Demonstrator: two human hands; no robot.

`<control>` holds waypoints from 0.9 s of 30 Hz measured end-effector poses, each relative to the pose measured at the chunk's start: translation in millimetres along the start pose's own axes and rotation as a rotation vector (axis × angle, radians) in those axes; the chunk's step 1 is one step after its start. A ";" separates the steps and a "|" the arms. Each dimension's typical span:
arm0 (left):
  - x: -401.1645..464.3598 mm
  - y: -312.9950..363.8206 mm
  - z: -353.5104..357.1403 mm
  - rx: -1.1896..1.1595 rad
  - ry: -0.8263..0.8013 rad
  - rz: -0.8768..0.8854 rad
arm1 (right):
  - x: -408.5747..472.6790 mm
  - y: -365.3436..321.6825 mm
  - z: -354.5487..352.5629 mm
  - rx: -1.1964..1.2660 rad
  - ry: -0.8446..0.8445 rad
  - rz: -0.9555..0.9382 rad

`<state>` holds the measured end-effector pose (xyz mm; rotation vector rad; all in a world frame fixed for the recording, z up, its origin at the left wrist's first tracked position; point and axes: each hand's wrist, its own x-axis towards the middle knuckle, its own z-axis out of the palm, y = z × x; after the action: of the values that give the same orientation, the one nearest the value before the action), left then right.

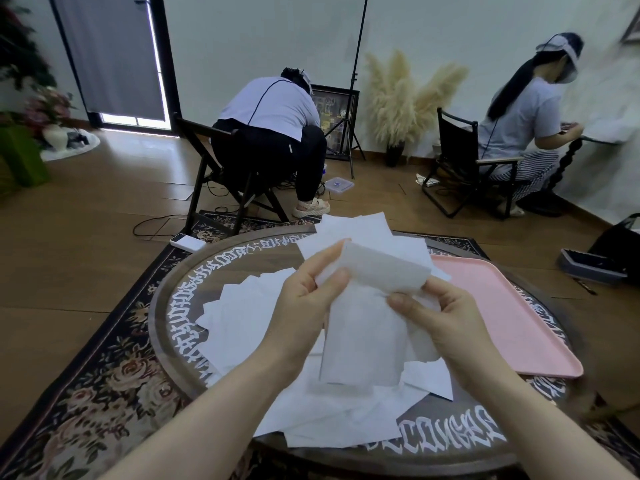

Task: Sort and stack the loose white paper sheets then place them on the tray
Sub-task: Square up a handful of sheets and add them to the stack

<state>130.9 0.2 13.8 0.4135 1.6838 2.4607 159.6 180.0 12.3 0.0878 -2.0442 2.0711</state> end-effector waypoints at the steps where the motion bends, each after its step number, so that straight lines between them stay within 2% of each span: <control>1: 0.2 0.6 -0.7 -0.018 0.010 0.000 | 0.1 0.0 0.2 0.001 0.007 0.005; 8: -1.7 -2.6 1.8 0.079 -0.018 0.018 | -4.5 -1.8 1.2 -0.011 -0.046 0.044; 13: 0.7 -1.6 0.6 0.125 0.014 0.039 | -4.3 -4.1 2.5 -0.006 -0.013 0.032; 19: -0.6 3.5 -1.4 0.160 -0.121 0.040 | -0.7 -8.8 3.0 0.003 0.040 0.175; 23: -1.1 2.8 -2.6 0.191 -0.176 0.010 | -2.5 -10.0 2.0 -0.001 0.064 0.108; 27: -1.5 1.4 -1.9 0.176 -0.185 0.003 | -3.7 -6.6 1.3 -0.039 0.020 0.099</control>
<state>131.8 -2.4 14.2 0.6423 1.8267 2.2051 164.5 178.3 18.1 -0.0415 -2.1159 2.0784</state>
